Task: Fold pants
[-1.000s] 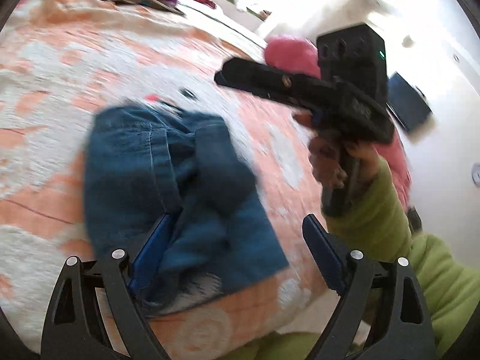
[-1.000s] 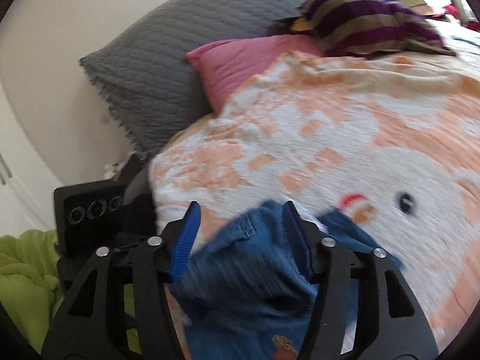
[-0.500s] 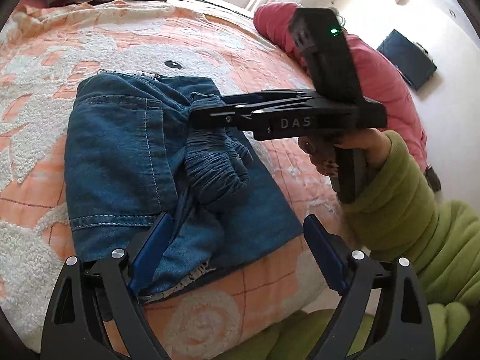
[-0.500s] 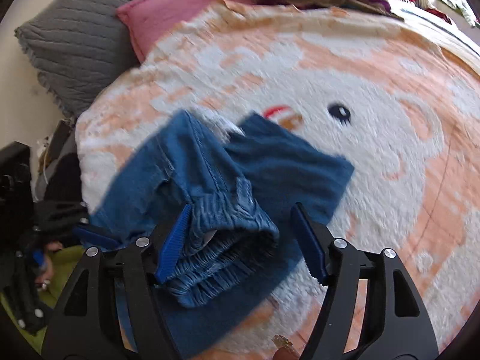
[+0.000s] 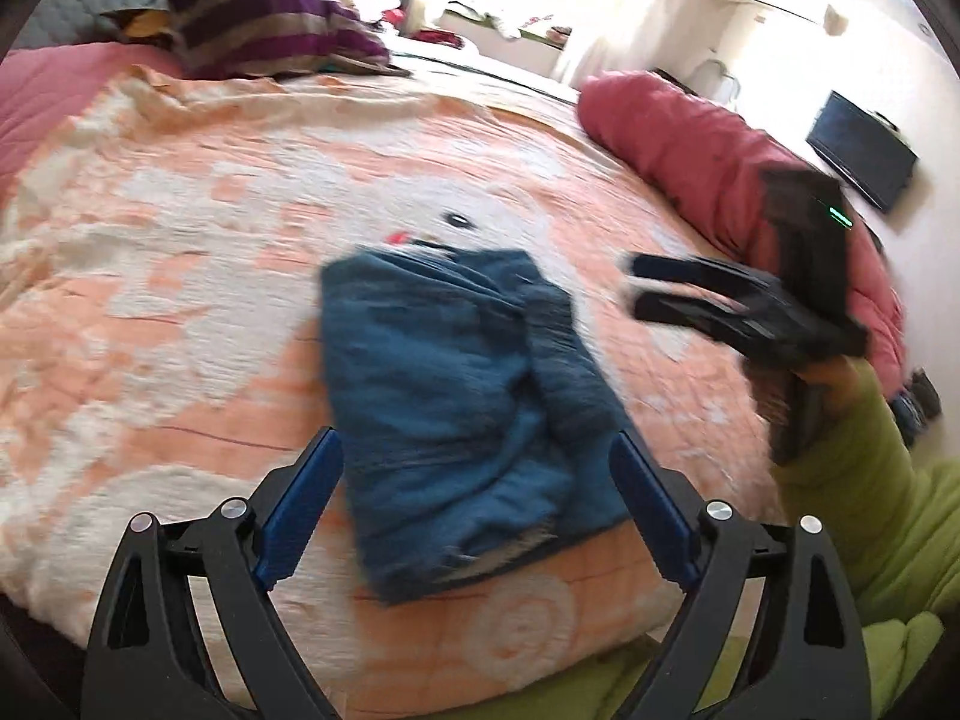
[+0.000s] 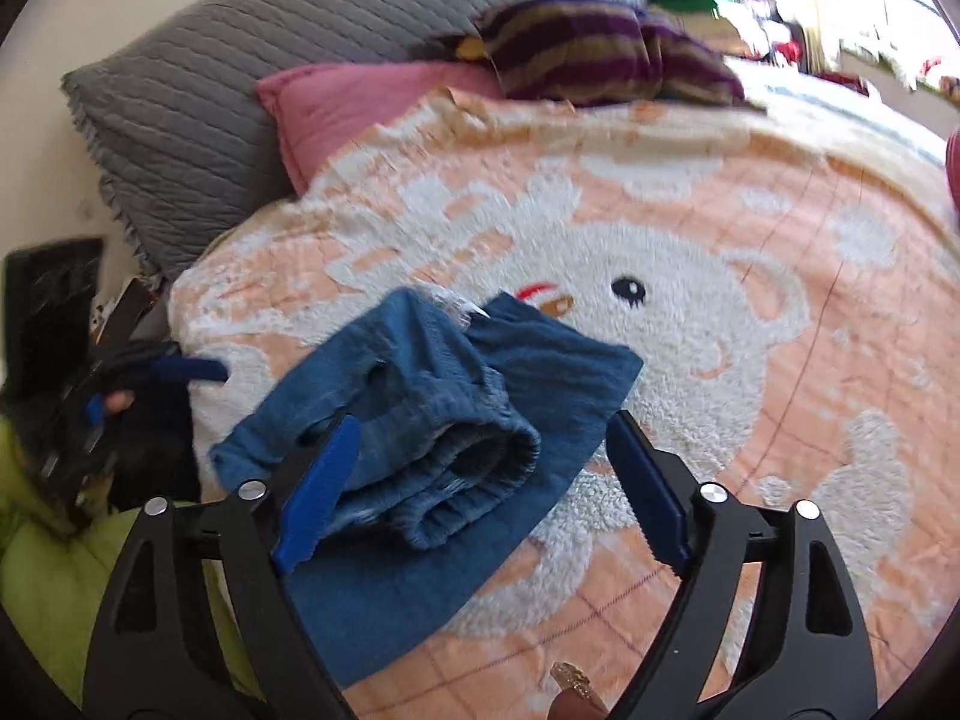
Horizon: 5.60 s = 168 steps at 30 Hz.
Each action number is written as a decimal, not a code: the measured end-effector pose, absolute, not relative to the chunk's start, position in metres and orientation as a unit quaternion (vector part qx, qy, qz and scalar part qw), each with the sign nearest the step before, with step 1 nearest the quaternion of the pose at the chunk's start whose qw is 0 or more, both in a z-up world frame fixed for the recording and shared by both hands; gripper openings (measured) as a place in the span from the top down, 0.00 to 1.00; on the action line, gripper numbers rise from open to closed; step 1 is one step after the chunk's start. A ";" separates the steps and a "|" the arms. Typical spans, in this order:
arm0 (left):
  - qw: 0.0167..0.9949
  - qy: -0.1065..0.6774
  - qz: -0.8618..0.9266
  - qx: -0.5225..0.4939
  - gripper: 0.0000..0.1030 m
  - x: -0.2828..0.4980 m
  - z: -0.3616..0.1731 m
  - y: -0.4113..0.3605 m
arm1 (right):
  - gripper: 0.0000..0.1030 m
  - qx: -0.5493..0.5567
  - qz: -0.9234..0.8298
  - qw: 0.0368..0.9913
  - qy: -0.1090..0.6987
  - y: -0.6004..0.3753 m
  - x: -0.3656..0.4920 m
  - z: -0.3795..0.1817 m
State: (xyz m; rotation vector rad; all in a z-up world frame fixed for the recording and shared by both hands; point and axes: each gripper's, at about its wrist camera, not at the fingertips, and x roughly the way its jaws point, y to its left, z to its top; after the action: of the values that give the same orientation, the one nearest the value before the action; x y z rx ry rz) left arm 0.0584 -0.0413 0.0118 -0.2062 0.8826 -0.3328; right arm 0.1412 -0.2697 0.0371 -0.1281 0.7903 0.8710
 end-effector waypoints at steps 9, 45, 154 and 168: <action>0.889 0.435 -0.095 -0.107 0.06 0.086 0.020 -0.009 | 0.19 -0.120 0.473 0.813 0.318 -0.256 0.072 0.053; 0.862 0.484 -0.115 -0.096 0.39 0.151 -0.034 -0.036 | 0.91 -0.242 0.560 0.705 0.362 -0.181 0.036 -0.003; 0.891 0.436 -0.063 -0.108 0.68 0.213 -0.009 -0.005 | 0.86 -0.043 0.368 0.849 0.378 -0.177 0.253 0.009; 0.883 0.456 -0.045 -0.104 0.50 0.218 -0.038 0.006 | 0.68 -0.063 0.300 0.839 0.450 -0.189 0.272 -0.042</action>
State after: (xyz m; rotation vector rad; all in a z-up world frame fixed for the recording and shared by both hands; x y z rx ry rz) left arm 0.2178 0.0058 -0.0381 -0.2158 0.9505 -0.0935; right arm 0.2722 -0.1889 -0.0424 -0.1341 0.9516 0.6351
